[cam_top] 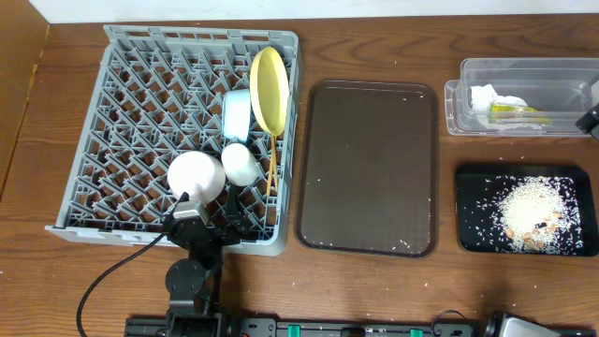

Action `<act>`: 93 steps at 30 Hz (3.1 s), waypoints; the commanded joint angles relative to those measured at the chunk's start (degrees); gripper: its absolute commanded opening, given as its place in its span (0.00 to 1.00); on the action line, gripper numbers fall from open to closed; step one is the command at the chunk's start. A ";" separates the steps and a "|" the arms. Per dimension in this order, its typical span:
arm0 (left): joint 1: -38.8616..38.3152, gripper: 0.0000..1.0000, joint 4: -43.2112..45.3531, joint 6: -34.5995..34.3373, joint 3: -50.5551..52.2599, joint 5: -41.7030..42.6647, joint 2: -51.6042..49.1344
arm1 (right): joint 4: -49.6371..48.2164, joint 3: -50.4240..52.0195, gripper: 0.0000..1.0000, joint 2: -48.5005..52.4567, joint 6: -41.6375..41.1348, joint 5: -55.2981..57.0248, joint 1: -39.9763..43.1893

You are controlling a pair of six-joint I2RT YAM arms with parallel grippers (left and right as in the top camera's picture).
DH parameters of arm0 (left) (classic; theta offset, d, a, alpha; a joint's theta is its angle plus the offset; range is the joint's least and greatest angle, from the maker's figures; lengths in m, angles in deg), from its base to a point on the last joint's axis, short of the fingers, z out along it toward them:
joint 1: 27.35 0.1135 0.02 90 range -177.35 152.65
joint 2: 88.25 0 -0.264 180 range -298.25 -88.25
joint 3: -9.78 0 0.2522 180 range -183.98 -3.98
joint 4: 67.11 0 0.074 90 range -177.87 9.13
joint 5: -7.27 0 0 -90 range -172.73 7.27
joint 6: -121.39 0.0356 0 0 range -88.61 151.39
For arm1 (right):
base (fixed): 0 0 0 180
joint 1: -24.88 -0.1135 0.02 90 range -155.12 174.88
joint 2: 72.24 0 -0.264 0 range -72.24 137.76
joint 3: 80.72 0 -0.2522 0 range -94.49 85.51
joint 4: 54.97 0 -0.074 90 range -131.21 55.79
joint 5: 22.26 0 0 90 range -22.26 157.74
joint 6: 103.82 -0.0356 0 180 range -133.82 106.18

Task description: Sort waste into correct bins and load items into the dishwasher

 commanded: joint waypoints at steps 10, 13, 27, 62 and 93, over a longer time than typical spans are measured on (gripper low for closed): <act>0.28 0.94 -2.62 -0.09 0.79 -2.14 0.39 | -13.27 8.02 0.99 -12.90 1.60 -2.27 -3.37; 0.28 0.94 -2.62 -0.09 0.79 -2.14 0.39 | -22.73 17.99 0.99 -18.84 1.62 -2.49 -7.65; 0.28 0.94 -2.62 -0.09 0.79 -2.14 0.39 | -64.94 66.23 0.99 -45.38 9.79 -12.70 -15.65; 0.28 0.95 -2.62 -0.09 0.79 -2.14 0.39 | -74.55 97.83 0.99 -79.30 27.85 -15.26 -15.43; 0.28 0.95 -2.62 -0.09 0.79 -2.14 0.39 | -74.60 97.83 0.99 -79.30 33.07 -16.20 -15.43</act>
